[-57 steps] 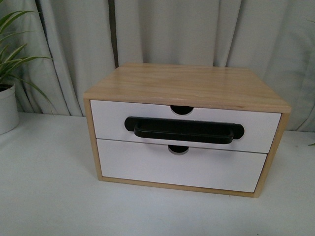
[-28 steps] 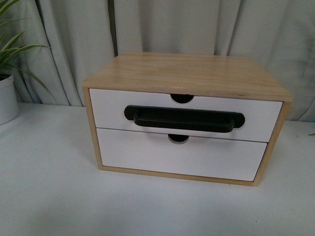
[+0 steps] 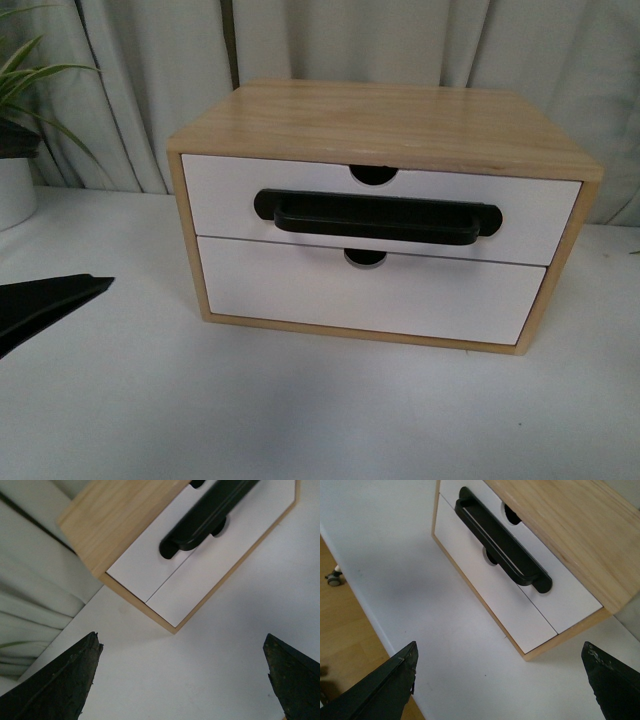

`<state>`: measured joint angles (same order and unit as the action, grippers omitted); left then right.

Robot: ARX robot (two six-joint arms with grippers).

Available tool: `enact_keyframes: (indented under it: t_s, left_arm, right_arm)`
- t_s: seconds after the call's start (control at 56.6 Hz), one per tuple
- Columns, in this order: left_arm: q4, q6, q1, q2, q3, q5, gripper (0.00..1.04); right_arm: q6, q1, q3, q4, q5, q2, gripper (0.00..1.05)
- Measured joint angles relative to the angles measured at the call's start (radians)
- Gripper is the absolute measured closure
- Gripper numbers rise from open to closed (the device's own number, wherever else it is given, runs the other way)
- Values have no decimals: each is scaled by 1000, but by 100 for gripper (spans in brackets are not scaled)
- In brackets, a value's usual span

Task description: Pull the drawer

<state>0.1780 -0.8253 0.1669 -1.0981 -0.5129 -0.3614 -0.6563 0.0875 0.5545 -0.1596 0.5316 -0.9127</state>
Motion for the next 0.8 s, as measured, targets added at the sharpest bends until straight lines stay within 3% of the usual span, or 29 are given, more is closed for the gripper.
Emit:
enact_keyframes:
  t_s: [0.3,0.795]
  left_arm:
    - [-179,-202,95,-227,-196,-3,6]
    - [-176,-279,207,-496,-415,10,6]
  right_arm:
    - [-214,-3,91,-18,29,-183,9]
    - [-332,75,187,37,3,-410,9]
